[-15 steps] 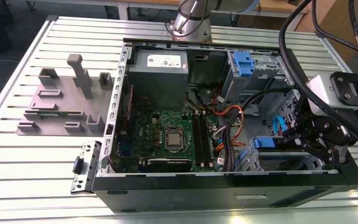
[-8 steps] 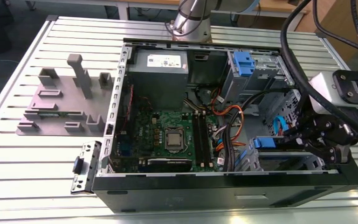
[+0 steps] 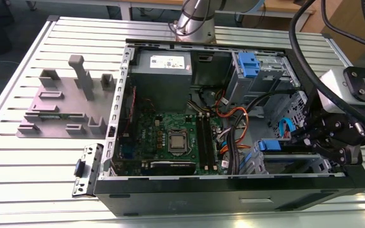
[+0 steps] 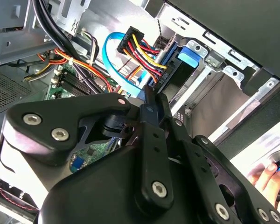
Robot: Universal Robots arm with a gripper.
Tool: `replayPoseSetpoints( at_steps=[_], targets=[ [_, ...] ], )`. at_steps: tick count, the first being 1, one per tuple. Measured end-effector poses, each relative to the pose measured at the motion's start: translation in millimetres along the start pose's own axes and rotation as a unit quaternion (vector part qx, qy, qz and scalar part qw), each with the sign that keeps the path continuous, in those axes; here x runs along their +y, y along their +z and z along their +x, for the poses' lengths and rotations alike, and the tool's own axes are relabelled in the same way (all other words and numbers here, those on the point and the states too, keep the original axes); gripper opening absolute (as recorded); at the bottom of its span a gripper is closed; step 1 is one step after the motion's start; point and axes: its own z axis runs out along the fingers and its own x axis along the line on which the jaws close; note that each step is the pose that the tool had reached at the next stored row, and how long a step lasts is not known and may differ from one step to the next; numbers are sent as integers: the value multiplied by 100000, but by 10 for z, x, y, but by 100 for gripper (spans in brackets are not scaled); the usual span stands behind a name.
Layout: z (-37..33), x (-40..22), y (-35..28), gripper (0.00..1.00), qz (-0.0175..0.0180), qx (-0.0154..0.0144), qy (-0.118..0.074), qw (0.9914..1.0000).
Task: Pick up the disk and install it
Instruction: 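Insert the second disk wire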
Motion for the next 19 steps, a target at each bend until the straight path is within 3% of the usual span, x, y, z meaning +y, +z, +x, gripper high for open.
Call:
replayPoseSetpoints(
  at_steps=[19],
  targets=[
    [13, -5, 59, 18, -6, -264, -23, 100000]
  ],
)
